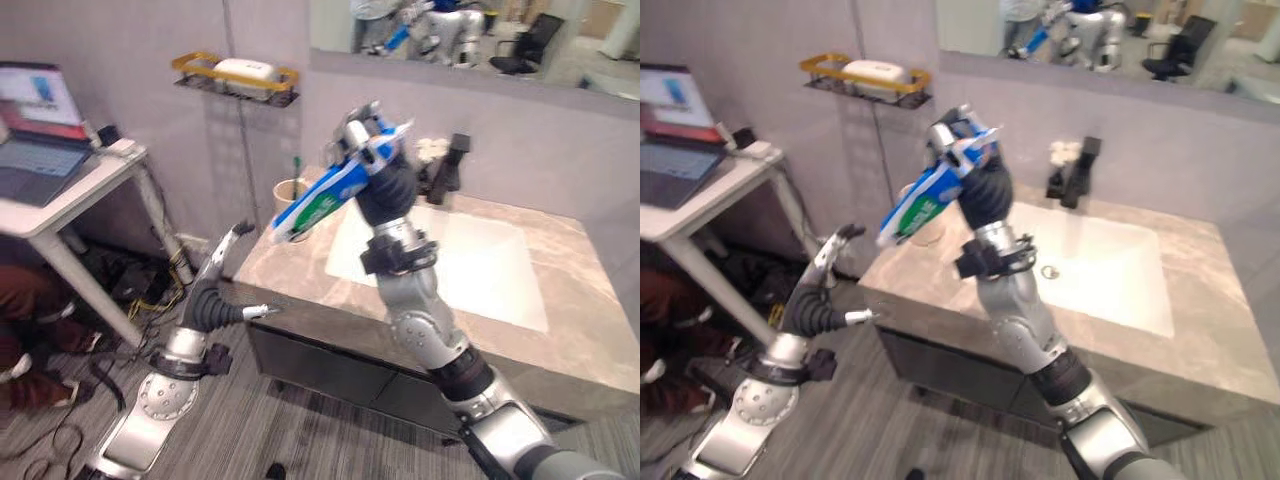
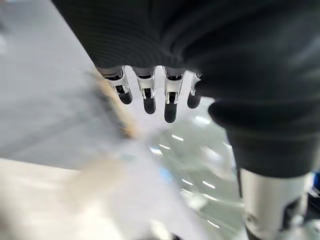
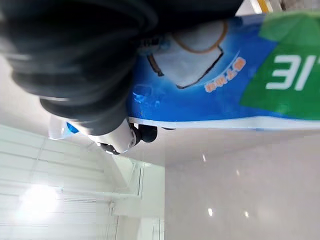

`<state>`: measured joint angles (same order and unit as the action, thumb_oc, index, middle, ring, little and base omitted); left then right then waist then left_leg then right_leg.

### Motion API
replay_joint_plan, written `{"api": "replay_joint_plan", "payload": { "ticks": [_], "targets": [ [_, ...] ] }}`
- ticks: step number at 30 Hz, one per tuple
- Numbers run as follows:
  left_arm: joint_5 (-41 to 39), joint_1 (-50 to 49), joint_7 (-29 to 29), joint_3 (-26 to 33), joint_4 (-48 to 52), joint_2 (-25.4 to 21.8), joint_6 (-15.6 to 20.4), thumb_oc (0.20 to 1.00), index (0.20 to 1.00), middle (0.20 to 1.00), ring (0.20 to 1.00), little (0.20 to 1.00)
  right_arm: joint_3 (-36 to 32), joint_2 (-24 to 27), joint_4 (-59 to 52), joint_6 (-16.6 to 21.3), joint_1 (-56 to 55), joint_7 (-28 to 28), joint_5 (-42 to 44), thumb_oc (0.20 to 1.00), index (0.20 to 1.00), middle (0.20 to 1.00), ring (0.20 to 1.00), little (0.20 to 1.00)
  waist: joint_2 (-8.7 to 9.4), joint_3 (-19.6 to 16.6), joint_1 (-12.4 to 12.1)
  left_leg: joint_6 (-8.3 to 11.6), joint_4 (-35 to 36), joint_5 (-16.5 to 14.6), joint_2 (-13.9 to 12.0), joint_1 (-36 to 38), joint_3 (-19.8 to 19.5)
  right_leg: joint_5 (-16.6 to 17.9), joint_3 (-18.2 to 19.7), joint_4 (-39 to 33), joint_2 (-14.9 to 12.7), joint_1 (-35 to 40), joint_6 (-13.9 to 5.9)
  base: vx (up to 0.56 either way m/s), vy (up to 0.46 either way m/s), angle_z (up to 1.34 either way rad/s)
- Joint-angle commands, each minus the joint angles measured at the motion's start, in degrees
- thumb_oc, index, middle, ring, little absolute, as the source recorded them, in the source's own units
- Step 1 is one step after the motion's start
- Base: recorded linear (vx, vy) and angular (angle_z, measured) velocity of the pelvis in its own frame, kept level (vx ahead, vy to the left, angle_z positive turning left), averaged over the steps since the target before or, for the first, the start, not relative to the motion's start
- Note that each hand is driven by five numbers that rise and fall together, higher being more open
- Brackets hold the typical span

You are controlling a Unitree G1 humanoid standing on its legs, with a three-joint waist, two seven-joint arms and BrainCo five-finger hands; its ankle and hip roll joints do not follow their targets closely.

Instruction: Put brush and paste in cup on sink, flatten towel.

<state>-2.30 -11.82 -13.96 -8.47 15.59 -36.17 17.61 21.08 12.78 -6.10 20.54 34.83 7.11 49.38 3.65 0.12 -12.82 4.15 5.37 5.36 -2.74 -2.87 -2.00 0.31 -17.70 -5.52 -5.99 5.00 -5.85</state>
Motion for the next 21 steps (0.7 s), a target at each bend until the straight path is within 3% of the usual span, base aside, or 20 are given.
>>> {"api": "replay_joint_plan", "payload": {
  "ticks": [1, 5, 10, 12, 16, 21],
  "targets": [
    [-3.47, 1.84, 2.86, 2.19, 0.88, -5.12, 3.23, 1.000, 1.000, 1.000, 1.000, 1.000, -3.57, 1.28, -0.93, 5.51, 8.09, 1.61, -3.29, 0.200, 0.200, 0.200, 0.200, 0.200, 1.67, -0.42, -1.47, 0.93, -0.37, -2.83, -0.43, 1.50, -1.26, 4.76, -3.64, 0.52, -3.35, -0.89, -1.77, 0.02, -0.003, 0.30],
    [-4.48, -1.79, 5.39, 3.46, -2.06, -10.83, 2.68, 1.000, 1.000, 1.000, 1.000, 1.000, -5.75, 3.41, 4.06, 6.83, 13.08, 3.98, -2.54, 0.200, 0.200, 0.200, 0.200, 0.200, 2.41, 0.12, -4.60, 0.77, -0.37, -2.56, 0.19, 0.56, -3.31, 4.54, -5.64, 0.52, -3.52, -0.54, -1.95, 0.03, -0.005, 0.27],
    [-6.10, -3.94, 7.97, 3.13, -5.09, -13.60, 2.01, 1.000, 1.000, 1.000, 1.000, 1.000, -6.00, 5.54, 6.63, 6.74, 15.40, 4.63, -2.79, 0.200, 0.200, 0.200, 0.200, 0.200, 2.59, 0.38, -5.84, 0.75, -0.37, -2.28, 0.53, 0.02, -4.29, 4.41, -6.48, 0.52, -3.53, -0.45, -2.05, 0.01, -0.003, 0.15],
    [-5.55, -4.87, 10.16, 1.29, -9.24, -16.97, 1.33, 1.000, 1.000, 1.000, 1.000, 1.000, -6.05, 6.76, 10.93, 6.72, 19.15, 5.55, -2.48, 0.200, 0.200, 0.200, 0.200, 0.200, 2.64, 0.65, -6.88, 0.84, -0.37, -2.09, 0.68, -0.39, -5.04, 4.15, -7.06, 0.52, -3.43, -0.24, -2.03, 0.03, -0.002, 0.19],
    [-7.23, -6.60, 12.21, 1.00, -13.90, -17.37, -0.32, 1.000, 1.000, 1.000, 1.000, 1.000, -5.38, 8.86, 15.52, 6.09, 22.24, 6.01, -2.26, 0.200, 0.200, 0.200, 0.200, 0.200, 2.71, 1.30, -7.79, 0.89, -0.37, -2.02, 0.85, -0.76, -5.84, 3.91, -7.73, 0.52, -3.41, -0.04, -2.09, 0.02, -0.007, 0.10],
    [-12.53, -9.45, 14.86, 2.08, -16.87, -13.98, -2.32, 1.000, 1.000, 1.000, 1.000, 1.000, -5.79, 13.00, 14.58, 4.91, 21.39, 5.36, -3.69, 0.200, 0.200, 0.200, 0.200, 0.200, 3.02, 1.94, -8.15, 0.57, -0.37, -1.86, 1.31, -1.76, -6.57, 3.73, -8.55, 0.52, -3.50, -0.33, -2.23, 0.01, 0.010, 0.14]
  ]
}}
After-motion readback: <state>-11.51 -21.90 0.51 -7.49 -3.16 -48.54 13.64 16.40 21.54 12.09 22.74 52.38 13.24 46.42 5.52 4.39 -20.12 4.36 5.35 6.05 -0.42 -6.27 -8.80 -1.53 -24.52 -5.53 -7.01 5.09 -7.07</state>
